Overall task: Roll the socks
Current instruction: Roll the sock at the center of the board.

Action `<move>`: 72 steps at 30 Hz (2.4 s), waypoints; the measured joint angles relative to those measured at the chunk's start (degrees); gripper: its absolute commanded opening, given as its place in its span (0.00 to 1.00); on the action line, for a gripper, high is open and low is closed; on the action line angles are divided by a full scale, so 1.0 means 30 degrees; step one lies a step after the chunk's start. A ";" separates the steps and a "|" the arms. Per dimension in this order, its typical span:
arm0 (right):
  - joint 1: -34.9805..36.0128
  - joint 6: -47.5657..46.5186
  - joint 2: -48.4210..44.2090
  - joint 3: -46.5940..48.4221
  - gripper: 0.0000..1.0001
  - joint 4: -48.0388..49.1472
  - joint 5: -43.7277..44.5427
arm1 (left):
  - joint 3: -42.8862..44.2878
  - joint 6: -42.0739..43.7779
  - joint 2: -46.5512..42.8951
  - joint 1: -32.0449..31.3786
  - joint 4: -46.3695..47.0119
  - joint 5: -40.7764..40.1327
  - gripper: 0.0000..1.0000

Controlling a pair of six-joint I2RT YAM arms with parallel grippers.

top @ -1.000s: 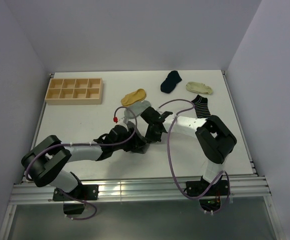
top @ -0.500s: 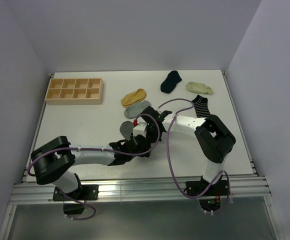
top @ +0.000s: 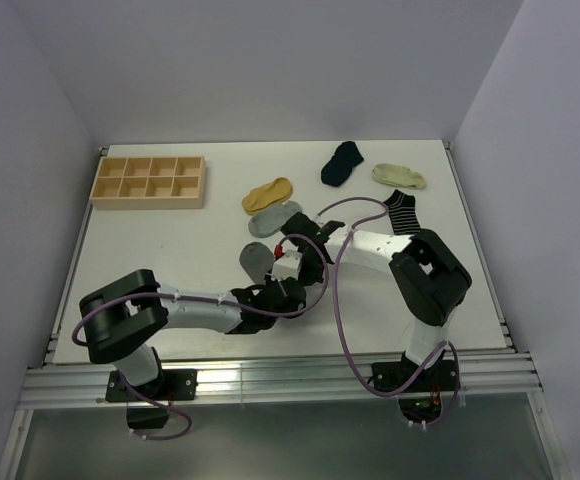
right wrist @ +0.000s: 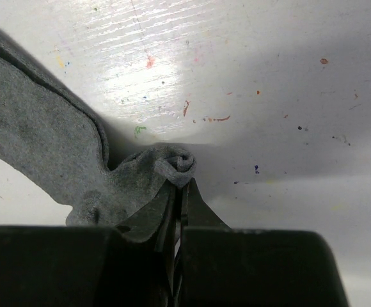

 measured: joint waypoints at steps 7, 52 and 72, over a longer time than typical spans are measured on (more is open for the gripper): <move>-0.0066 0.0000 0.0000 0.0000 0.00 0.0000 -0.0160 | 0.0299 0.0102 0.0153 -0.0488 -0.0554 -0.1013 0.42; -0.0197 0.1749 -0.5625 -0.6812 0.46 0.8145 -0.0721 | -0.6084 -0.8094 -0.2929 0.6462 0.5887 1.0411 0.00; -0.0197 0.3016 -0.4648 -0.7686 0.47 1.0579 -0.1107 | -0.6404 -0.9879 -0.1603 0.7694 0.7905 1.3056 0.00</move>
